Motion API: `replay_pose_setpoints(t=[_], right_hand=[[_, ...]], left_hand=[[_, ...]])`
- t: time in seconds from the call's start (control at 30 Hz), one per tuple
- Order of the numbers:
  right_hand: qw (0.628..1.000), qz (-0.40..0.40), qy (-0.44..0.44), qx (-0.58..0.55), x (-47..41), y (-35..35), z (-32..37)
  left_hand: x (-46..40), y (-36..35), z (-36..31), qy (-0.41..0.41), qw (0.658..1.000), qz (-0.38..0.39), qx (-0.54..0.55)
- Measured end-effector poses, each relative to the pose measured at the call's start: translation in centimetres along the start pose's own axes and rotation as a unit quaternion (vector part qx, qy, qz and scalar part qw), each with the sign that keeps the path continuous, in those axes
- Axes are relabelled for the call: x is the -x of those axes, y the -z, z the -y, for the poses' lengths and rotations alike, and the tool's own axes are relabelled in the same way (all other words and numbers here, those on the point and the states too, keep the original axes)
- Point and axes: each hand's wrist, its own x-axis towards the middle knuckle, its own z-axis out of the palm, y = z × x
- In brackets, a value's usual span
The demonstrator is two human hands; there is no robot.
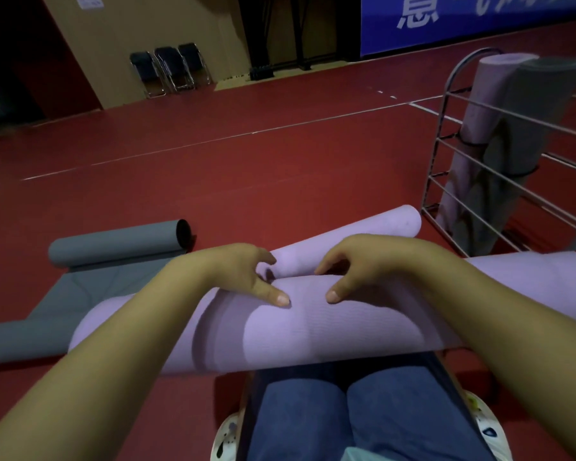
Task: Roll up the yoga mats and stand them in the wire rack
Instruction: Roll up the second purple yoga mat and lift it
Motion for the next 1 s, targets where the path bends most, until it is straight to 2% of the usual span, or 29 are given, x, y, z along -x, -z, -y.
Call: replay_pose_setpoints(t=[0.17, 0.23, 0.3, 0.37, 0.43, 0.57, 0.67, 0.83, 0.93, 1.0], right_hand=[[1.0, 0.031, 0.0, -0.007, -0.4, 0.8, 0.0], [1.0, 0.021, 0.003, -0.003, -0.1, 0.5, 0.1], [1.0, 0.003, 0.003, -0.005, 0.6, -0.1, 0.2], [1.0, -0.019, 0.006, -0.001, 1.3, -0.9, 0.3], [0.999, -0.033, 0.011, 0.0, 1.9, -1.5, 0.4], [0.999, -0.022, 0.008, -0.022, 1.7, -1.3, 0.3], [0.999, 0.006, 0.004, -0.041, 0.5, -0.2, -0.4], [0.996, 0.042, -0.017, -0.082, -1.9, 0.7, -1.6], [0.994, 0.048, -0.032, -0.097, -2.6, 1.0, -2.0], [0.991, 0.052, -0.035, -0.115, -2.8, 1.0, -2.1]], left_hand=[[-0.3, 0.7, 0.1, 0.005, 0.999, 0.037, 0.032], [-0.8, 0.3, 0.6, 0.043, 0.996, 0.037, 0.075], [-1.3, -0.4, 1.2, 0.106, 0.983, 0.07, 0.132], [-2.0, -1.0, 2.5, 0.144, 0.974, 0.1, 0.146], [-2.3, -0.9, 3.8, 0.153, 0.979, 0.058, 0.122], [-3.0, 0.1, 5.6, 0.137, 0.973, -0.054, 0.175], [-3.3, 0.5, 5.8, 0.135, 0.962, -0.047, 0.234], [-3.0, -0.6, 4.9, 0.129, 0.968, -0.022, 0.216], [-1.7, -0.3, 3.2, 0.077, 0.976, -0.036, 0.203], [-0.4, -0.2, 1.7, 0.004, 0.988, -0.081, 0.133]])
